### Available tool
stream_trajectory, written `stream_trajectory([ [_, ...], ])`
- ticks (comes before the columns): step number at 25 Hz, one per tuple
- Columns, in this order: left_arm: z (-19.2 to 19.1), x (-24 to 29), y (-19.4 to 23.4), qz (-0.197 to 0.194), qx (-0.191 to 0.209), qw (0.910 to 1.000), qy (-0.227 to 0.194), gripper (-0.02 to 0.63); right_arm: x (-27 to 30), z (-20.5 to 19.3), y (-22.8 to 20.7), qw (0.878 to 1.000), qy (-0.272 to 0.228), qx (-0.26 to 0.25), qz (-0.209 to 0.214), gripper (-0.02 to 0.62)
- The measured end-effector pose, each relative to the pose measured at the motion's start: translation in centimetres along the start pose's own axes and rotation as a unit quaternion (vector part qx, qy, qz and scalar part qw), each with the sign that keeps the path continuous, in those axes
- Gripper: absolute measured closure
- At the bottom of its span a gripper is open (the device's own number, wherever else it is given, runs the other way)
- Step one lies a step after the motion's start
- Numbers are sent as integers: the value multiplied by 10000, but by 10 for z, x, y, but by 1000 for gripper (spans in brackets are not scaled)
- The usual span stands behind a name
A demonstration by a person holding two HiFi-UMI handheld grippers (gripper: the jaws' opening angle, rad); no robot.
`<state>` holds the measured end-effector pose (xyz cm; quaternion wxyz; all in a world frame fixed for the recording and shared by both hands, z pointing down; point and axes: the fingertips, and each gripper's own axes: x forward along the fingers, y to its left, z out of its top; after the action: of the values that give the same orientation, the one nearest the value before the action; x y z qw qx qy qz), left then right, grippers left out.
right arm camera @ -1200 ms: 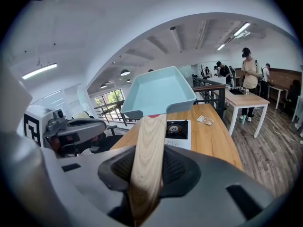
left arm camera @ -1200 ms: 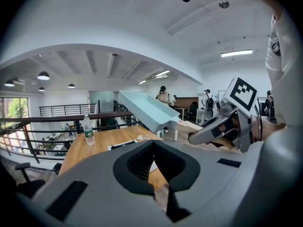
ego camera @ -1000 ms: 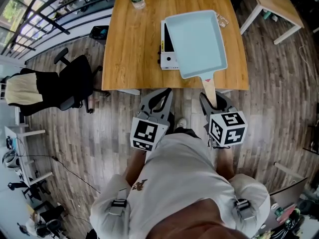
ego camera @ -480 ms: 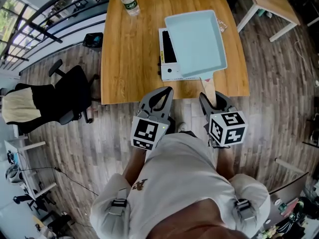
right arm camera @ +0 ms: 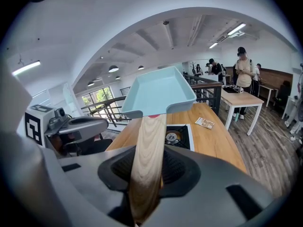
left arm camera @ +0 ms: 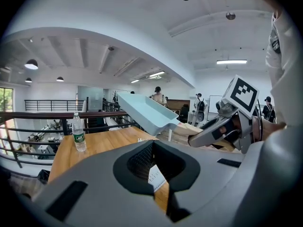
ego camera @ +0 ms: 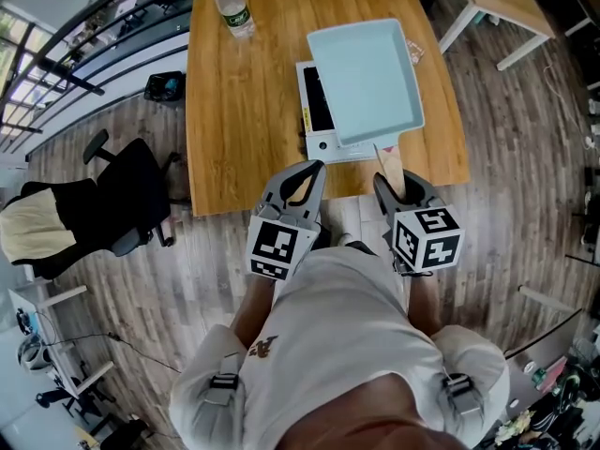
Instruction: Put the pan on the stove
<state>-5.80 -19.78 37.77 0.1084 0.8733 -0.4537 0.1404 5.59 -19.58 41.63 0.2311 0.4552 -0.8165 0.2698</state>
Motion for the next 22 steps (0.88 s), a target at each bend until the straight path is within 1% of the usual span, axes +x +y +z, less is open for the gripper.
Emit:
stream_trajectory([
  [11, 6, 4, 34, -252, 76, 9996, -71, 588, 21, 20, 17, 9997, -77, 89, -207, 472],
  [22, 10, 5, 55, -207, -84, 9997, -130, 588, 30, 34, 20, 9995, -71, 61, -297, 472],
])
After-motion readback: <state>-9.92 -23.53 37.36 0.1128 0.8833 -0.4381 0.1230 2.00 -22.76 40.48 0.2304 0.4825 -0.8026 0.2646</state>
